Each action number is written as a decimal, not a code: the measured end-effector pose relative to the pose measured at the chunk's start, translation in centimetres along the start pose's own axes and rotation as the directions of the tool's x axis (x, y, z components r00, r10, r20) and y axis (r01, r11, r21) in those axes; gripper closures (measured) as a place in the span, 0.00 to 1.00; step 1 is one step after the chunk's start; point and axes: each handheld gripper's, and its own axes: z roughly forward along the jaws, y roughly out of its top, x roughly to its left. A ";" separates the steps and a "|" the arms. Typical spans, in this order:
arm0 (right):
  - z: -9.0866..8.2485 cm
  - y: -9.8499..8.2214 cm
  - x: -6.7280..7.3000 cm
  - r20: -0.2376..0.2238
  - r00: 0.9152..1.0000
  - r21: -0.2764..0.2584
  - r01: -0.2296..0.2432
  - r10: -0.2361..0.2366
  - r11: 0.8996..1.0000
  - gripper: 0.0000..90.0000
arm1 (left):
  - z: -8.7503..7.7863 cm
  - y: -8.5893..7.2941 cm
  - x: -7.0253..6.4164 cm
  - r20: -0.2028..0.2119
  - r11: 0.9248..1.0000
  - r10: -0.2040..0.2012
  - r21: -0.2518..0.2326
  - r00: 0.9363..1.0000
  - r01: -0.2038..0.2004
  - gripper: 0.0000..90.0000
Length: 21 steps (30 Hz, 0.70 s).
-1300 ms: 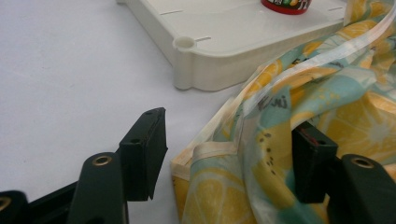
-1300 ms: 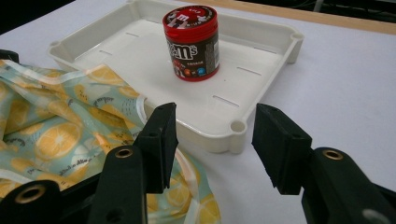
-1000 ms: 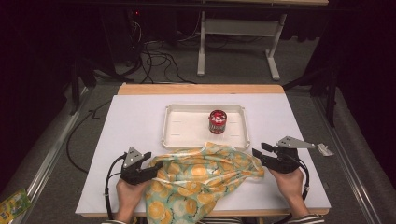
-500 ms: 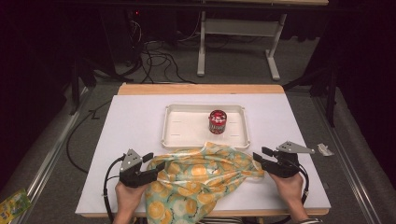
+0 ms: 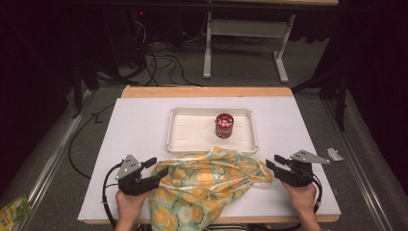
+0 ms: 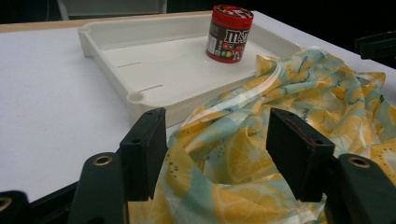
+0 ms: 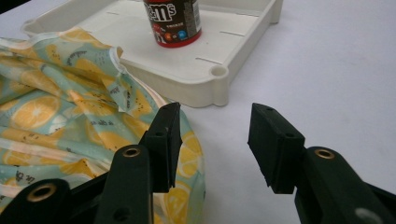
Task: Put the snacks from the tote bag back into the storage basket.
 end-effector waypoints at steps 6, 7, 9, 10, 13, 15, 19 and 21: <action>-0.5 -0.3 -0.6 0.017 1.000 -0.004 -0.009 0.009 1.000 0.62 | -0.7 0.1 0.7 -0.030 1.000 -0.019 -0.013 0.999 0.019 0.44; -0.5 -0.3 -0.7 0.020 1.000 -0.007 -0.008 0.008 1.000 0.62 | -0.8 0.1 0.9 -0.034 1.000 -0.023 -0.014 0.999 0.023 0.44; -0.7 -0.5 -0.9 0.024 1.000 -0.009 -0.014 0.014 1.000 0.62 | -0.9 0.0 1.1 -0.044 1.000 -0.029 -0.012 0.999 0.028 0.44; -0.7 -0.5 -1.0 0.027 0.999 -0.010 -0.019 0.019 1.000 0.62 | -1.0 0.0 1.2 -0.048 0.999 -0.031 -0.014 0.998 0.031 0.44; -0.8 -0.6 -1.1 0.031 0.999 -0.010 -0.015 0.015 1.000 0.62 | -1.1 0.0 1.4 -0.056 0.999 -0.033 -0.011 0.998 0.032 0.45; -0.9 -0.6 -1.3 0.037 0.999 -0.014 -0.016 0.017 1.000 0.62 | -1.3 0.0 1.8 -0.071 0.999 -0.037 -0.011 0.997 0.036 0.45; -0.9 -0.6 -1.6 0.046 0.999 -0.019 -0.017 0.018 1.000 0.62 | -1.3 -0.1 2.3 -0.091 0.999 -0.048 -0.004 0.995 0.048 0.45; -1.0 -0.7 -1.7 0.050 0.999 -0.020 -0.018 0.019 1.000 0.62 | -1.2 -0.2 2.5 -0.100 0.999 -0.051 0.002 0.994 0.051 0.46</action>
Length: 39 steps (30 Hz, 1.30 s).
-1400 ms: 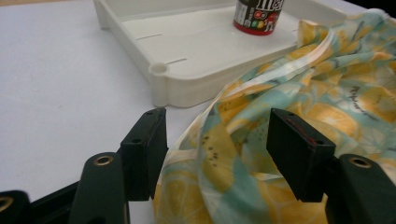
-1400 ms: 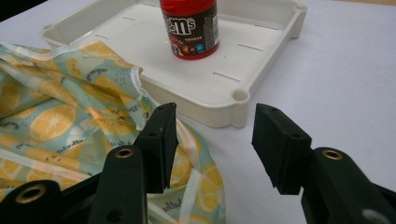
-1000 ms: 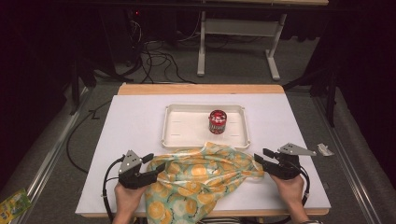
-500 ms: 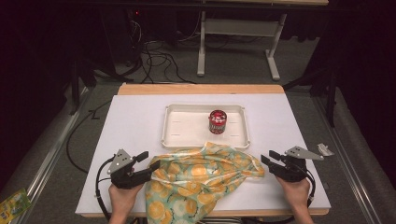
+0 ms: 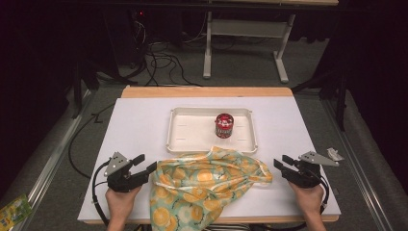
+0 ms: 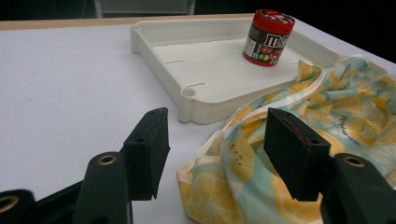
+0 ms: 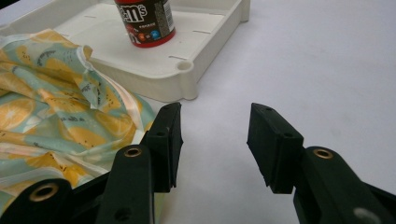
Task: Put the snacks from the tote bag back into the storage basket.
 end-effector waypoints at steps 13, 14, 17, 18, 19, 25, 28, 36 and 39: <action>-0.1 0.1 -0.9 0.020 0.999 -0.010 -0.025 0.025 1.000 0.62 | 1.2 -0.4 1.5 -0.059 0.998 -0.017 0.052 0.998 0.020 0.46; 0.0 0.1 -0.9 0.023 0.999 -0.008 -0.024 0.024 1.000 0.62 | 1.3 -0.4 1.5 -0.063 0.998 -0.016 0.054 0.998 0.019 0.46; 0.2 0.2 -1.0 0.024 1.000 -0.005 -0.017 0.017 1.000 0.62 | 1.7 -0.4 1.7 -0.071 0.998 -0.020 0.059 0.997 0.025 0.46; 0.3 0.2 -1.1 0.026 0.999 -0.005 -0.023 0.024 1.000 0.62 | 1.8 -0.4 1.7 -0.073 0.998 -0.022 0.060 0.997 0.026 0.46; 0.3 0.3 -1.1 0.028 0.999 -0.001 -0.029 0.029 1.000 0.62 | 1.9 -0.4 1.8 -0.074 0.998 -0.023 0.061 0.997 0.028 0.46; 1.0 0.3 -1.5 0.038 0.998 0.009 -0.043 0.043 0.999 0.62 | 2.5 -0.5 2.1 -0.093 0.996 -0.024 0.078 0.995 0.031 0.46; 1.3 0.2 -1.8 0.042 0.998 0.013 -0.049 0.048 0.999 0.62 | 2.7 -0.6 2.4 -0.105 0.995 -0.023 0.089 0.994 0.032 0.46; 2.0 0.0 -2.1 0.055 0.997 0.033 -0.060 0.058 0.998 0.62 | 3.4 -0.7 2.7 -0.123 0.994 -0.034 0.102 0.992 0.046 0.46; 2.2 0.0 -2.2 0.062 0.997 0.034 -0.058 0.056 0.998 0.62 | 3.6 -0.8 2.9 -0.129 0.993 -0.032 0.110 0.991 0.046 0.46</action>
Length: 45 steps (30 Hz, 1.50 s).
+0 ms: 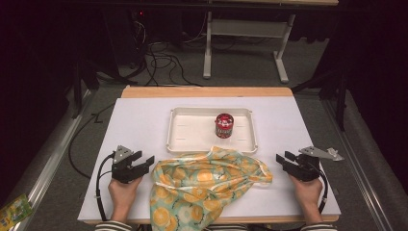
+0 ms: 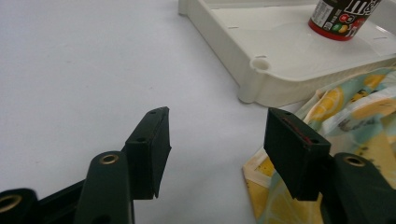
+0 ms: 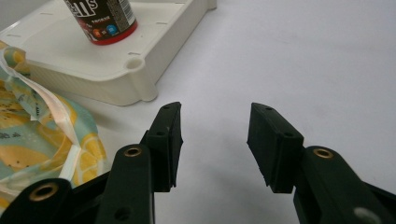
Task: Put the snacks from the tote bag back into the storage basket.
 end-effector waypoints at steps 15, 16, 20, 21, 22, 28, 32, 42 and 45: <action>0.9 -0.3 -0.4 0.032 0.999 0.018 0.001 -0.002 1.000 0.62 | 1.0 -0.2 0.2 -0.030 1.000 -0.004 0.018 1.000 0.005 0.46; 1.0 -0.3 -0.4 0.035 0.999 0.022 -0.002 0.002 1.000 0.62 | 1.0 -0.2 0.2 -0.032 1.000 -0.005 0.019 0.999 0.005 0.46; 1.2 -0.4 -0.5 0.045 0.999 0.030 -0.007 0.006 1.000 0.61 | 1.2 -0.3 0.3 -0.039 1.000 -0.004 0.026 0.999 0.005 0.46; 1.2 -0.4 -0.5 0.047 0.999 0.029 -0.006 0.005 1.000 0.61 | 1.3 -0.3 0.3 -0.042 1.000 0.007 0.021 0.999 -0.006 0.46; 1.3 -0.5 -0.6 0.049 0.999 0.032 -0.004 0.002 0.999 0.61 | 1.3 -0.4 0.3 -0.043 1.000 -0.002 0.027 0.999 0.004 0.46; 1.5 -0.6 -0.5 0.061 0.998 0.042 -0.002 -0.001 0.999 0.61 | 1.5 -0.6 0.3 -0.048 0.999 -0.001 0.038 0.999 0.003 0.46; 1.5 -0.7 -0.4 0.063 0.998 0.046 0.000 -0.003 0.999 0.60 | 1.5 -0.6 0.3 -0.052 0.999 0.002 0.039 0.999 0.000 0.46; 1.5 -0.9 0.2 0.097 0.994 0.037 0.051 -0.054 0.998 0.59 | 1.5 -0.8 0.2 -0.055 0.999 -0.003 0.032 0.998 0.005 0.44; 1.4 -0.9 0.1 0.091 0.995 0.031 0.033 -0.035 0.999 0.58 | 1.4 -0.9 0.2 -0.053 0.999 0.000 0.032 0.999 0.002 0.44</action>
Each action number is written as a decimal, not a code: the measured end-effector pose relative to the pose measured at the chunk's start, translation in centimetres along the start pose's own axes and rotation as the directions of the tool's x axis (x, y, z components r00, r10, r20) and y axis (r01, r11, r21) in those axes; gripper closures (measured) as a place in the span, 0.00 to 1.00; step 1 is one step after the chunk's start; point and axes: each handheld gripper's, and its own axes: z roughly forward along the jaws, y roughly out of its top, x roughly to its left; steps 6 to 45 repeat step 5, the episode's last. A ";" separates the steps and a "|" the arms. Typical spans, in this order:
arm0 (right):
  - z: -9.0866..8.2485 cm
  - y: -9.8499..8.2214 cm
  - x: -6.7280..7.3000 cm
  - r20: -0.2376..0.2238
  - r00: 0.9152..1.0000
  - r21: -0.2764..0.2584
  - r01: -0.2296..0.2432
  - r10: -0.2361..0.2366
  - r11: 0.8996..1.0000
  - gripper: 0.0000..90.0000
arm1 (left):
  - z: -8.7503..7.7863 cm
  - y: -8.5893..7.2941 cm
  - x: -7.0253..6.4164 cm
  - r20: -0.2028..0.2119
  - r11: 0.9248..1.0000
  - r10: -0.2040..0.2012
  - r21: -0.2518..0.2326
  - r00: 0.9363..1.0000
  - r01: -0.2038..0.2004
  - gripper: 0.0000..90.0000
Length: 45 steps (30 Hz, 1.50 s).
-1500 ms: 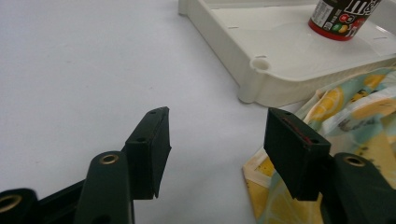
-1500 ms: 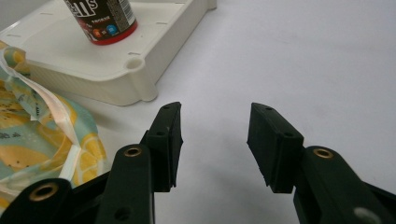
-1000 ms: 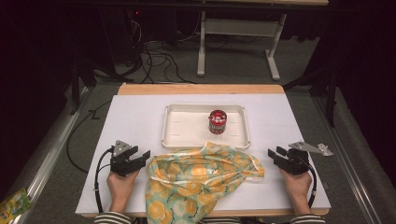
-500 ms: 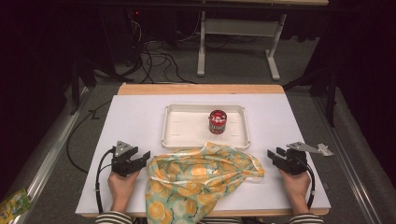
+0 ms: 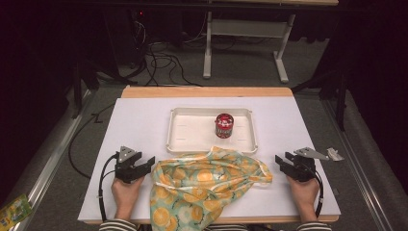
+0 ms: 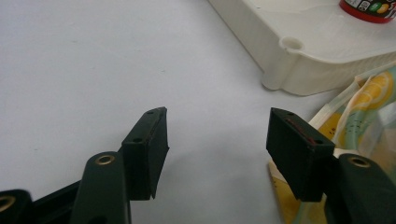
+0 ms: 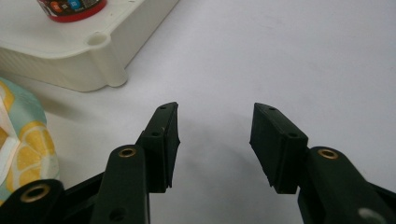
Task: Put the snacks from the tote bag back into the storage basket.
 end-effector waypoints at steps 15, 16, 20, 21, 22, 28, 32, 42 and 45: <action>0.1 0.0 0.0 0.000 1.000 0.001 0.003 -0.003 1.000 0.57 | 0.0 0.0 0.0 0.002 1.000 -0.004 -0.001 1.000 0.004 0.43; 0.1 0.0 0.0 0.000 1.000 0.001 0.003 -0.003 1.000 0.57 | 0.0 0.0 0.0 0.002 1.000 -0.004 -0.001 1.000 0.004 0.43; 0.1 0.0 0.0 0.000 1.000 0.001 0.003 -0.003 1.000 0.57 | 0.0 0.0 0.0 0.002 1.000 -0.004 -0.001 1.000 0.004 0.43; 0.1 0.0 0.0 0.000 1.000 0.001 0.003 -0.003 1.000 0.57 | 0.0 0.0 0.0 0.002 1.000 -0.004 -0.001 1.000 0.004 0.43; 0.1 0.0 0.0 0.000 1.000 0.001 0.003 -0.003 1.000 0.57 | 0.0 0.0 0.0 0.002 1.000 -0.004 -0.001 1.000 0.004 0.43; 0.1 0.0 0.0 0.000 1.000 0.001 0.003 -0.003 1.000 0.57 | 0.0 0.0 0.0 0.002 1.000 -0.004 -0.001 1.000 0.004 0.43; 0.1 0.0 0.0 0.000 1.000 0.001 0.003 -0.003 1.000 0.57 | 0.0 0.0 0.0 0.002 1.000 -0.004 -0.001 1.000 0.004 0.43; 0.1 0.0 0.0 0.000 1.000 0.001 0.003 -0.003 1.000 0.57 | 0.0 0.0 0.0 0.002 1.000 -0.004 -0.001 1.000 0.004 0.43; 0.1 0.0 0.0 0.000 1.000 0.001 0.003 -0.003 1.000 0.57 | 0.0 0.0 0.0 0.002 1.000 -0.004 -0.001 1.000 0.004 0.43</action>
